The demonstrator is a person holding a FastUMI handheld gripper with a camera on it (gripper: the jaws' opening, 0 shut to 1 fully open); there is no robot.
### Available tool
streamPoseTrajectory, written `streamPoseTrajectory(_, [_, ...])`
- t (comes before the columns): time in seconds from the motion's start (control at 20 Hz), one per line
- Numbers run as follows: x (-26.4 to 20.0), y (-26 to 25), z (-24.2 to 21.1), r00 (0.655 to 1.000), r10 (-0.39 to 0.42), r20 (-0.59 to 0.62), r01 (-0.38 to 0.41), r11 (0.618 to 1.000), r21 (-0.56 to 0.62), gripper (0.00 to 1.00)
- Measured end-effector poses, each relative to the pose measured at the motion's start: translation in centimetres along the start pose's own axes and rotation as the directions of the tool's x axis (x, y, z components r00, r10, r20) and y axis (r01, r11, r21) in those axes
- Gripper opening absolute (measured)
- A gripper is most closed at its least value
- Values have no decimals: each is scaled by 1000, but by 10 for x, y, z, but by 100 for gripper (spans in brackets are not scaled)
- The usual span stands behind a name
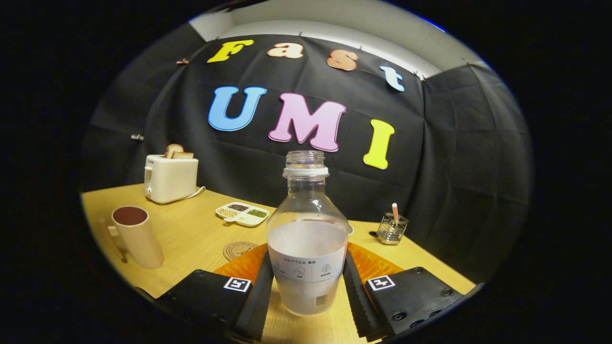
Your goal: Take the bottle from table, then pour the juice into the cup, finally place the bottle on the coaster
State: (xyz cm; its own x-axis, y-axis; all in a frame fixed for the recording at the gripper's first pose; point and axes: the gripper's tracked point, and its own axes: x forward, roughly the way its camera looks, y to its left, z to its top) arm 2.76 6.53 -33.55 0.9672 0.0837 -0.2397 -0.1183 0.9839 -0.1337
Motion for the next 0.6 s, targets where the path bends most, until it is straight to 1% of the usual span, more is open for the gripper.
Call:
streamPoseTrajectory(0.15, [6, 15, 18, 999, 52, 7, -51, 994, -97, 73])
streamPoseTrajectory(0.3, [11, 34, 24, 993, 115, -30, -119, 980, -163, 73])
streamPoseTrajectory(0.4, [10, 48, 25, 987, 156, -49, -163, 960, -226, 73])
streamPoseTrajectory(0.5, [6, 58, 27, 983, 178, -44, -183, 938, -295, 72])
streamPoseTrajectory(0.6, [4, 69, 32, 978, 207, -33, -204, 905, -374, 72])
